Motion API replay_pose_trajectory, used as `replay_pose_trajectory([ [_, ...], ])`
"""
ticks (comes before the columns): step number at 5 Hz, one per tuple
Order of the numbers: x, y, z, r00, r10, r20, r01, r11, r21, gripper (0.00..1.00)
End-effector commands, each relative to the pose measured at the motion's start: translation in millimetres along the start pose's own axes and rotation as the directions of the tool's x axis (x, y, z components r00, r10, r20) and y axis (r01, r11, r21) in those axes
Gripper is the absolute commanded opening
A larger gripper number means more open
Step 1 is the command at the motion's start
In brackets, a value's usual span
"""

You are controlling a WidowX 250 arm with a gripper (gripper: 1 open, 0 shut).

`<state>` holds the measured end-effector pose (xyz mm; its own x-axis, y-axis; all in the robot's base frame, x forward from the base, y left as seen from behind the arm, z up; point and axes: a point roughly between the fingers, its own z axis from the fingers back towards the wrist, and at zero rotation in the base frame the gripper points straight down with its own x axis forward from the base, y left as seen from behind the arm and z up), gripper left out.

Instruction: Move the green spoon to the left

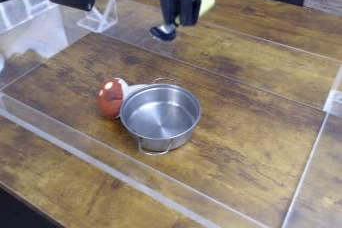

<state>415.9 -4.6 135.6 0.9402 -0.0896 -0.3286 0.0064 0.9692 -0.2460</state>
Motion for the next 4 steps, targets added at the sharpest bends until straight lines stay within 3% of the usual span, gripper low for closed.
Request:
replay_pose_trajectory([
  [1,-26.7,-1.8,46.4,0.989,-0.003,0.147,0.000,1.000,0.025,0.00],
  [2,-38.9,-4.4,41.7,0.979,0.090,0.182,-0.091,0.996,0.000,0.00],
  [4,-57.3,-0.4,25.9,0.936,0.240,0.256,-0.235,0.971,-0.048,0.00],
])
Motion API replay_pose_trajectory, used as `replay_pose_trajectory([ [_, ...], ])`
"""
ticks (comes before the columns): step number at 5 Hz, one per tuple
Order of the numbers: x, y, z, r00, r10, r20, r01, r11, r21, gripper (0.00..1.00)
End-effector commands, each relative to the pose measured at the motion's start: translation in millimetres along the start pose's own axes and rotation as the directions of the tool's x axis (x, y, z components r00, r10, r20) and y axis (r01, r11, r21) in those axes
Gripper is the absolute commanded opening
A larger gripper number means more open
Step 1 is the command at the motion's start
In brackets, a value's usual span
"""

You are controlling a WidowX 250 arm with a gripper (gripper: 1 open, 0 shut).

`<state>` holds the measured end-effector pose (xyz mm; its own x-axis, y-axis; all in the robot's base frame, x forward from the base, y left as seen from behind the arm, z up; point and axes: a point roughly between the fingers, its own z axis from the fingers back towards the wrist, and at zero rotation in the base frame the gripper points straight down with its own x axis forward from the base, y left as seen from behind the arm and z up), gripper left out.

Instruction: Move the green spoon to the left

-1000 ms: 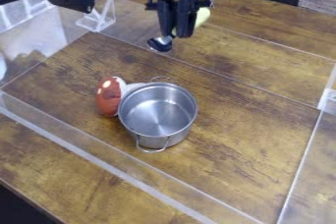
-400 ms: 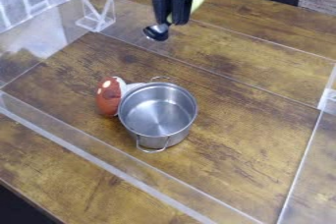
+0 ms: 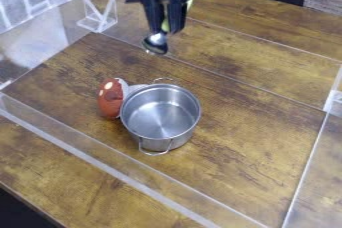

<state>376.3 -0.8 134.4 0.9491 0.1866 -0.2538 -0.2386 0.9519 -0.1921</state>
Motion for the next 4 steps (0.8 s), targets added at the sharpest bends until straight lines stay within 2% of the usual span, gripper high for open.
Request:
replay_pose_trajectory([
  [1,-20.8,2.9,42.9,0.988,0.049,0.150,-0.047,0.999,-0.019,0.00],
  [2,-25.8,2.1,34.4,0.986,0.052,0.162,-0.050,0.999,-0.014,0.00],
  [3,-37.0,2.1,39.7,0.981,0.058,0.186,-0.057,0.998,-0.011,0.00],
  [4,-40.4,4.0,25.7,0.977,0.062,0.203,-0.061,0.998,-0.010,0.00],
])
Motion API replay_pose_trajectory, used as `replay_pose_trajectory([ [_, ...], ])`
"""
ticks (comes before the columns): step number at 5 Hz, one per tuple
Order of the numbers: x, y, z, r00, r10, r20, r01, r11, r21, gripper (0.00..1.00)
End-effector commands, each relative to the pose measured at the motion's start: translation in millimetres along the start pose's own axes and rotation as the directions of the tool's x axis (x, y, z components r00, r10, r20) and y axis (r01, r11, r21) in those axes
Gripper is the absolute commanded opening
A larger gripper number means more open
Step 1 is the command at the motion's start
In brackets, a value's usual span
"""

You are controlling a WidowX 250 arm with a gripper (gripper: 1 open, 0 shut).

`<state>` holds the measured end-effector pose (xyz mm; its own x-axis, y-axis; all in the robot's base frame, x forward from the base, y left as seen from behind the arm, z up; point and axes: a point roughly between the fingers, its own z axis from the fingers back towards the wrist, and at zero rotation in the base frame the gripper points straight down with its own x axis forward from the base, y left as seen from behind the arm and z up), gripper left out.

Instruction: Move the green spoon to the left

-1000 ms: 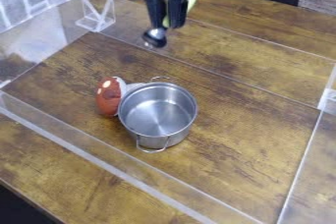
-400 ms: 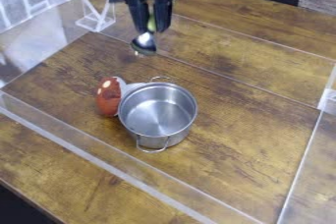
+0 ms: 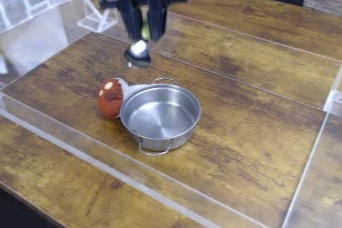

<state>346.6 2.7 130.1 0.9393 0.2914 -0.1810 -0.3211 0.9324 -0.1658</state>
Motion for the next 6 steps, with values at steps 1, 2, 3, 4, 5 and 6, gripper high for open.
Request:
replay_pose_trajectory([
  [1,-19.1,11.2,43.6,0.990,-0.049,0.134,0.051,0.999,-0.015,0.00],
  [2,-19.8,29.2,34.3,0.987,-0.063,0.147,0.067,0.998,-0.018,0.00],
  [3,-20.3,24.3,39.0,0.985,-0.048,0.166,0.051,0.999,-0.015,0.00],
  [4,-21.4,16.4,38.1,0.983,-0.036,0.178,0.040,0.999,-0.019,0.00],
  [5,-21.4,20.6,35.0,0.983,-0.033,0.182,0.037,0.999,-0.019,0.00],
  [6,-10.7,17.9,31.2,0.984,-0.025,0.176,0.028,1.000,-0.011,0.00],
])
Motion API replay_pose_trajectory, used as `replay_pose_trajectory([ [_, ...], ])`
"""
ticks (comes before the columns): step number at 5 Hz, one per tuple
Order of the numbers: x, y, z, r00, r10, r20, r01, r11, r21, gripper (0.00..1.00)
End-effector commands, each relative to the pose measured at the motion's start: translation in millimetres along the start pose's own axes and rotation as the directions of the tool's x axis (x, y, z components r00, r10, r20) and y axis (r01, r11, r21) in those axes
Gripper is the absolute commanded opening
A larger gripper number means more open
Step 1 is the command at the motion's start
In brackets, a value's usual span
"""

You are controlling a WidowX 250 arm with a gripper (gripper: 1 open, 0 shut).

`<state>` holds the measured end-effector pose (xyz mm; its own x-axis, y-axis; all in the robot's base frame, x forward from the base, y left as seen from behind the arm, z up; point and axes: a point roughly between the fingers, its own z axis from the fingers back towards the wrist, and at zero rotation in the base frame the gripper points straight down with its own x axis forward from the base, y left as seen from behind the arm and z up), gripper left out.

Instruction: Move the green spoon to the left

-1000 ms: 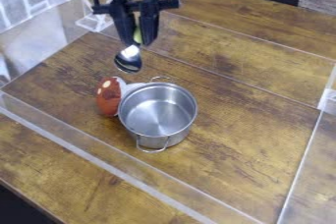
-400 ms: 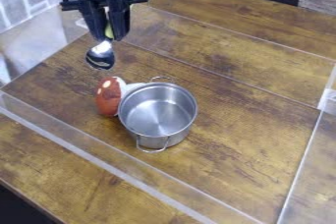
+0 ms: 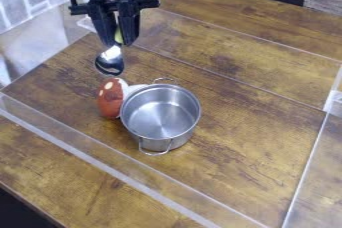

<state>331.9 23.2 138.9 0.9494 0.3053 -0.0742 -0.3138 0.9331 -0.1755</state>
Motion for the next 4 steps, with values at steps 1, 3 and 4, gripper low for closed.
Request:
replay_pose_trajectory([
  [1,11.0,-8.3,15.3,0.998,-0.014,0.063,0.014,1.000,0.002,1.00],
  [3,20.8,-15.9,0.6,0.997,0.047,0.063,-0.048,0.999,0.009,1.00],
  [4,9.2,-27.0,-11.4,0.990,0.128,0.065,-0.128,0.992,0.000,1.00],
])
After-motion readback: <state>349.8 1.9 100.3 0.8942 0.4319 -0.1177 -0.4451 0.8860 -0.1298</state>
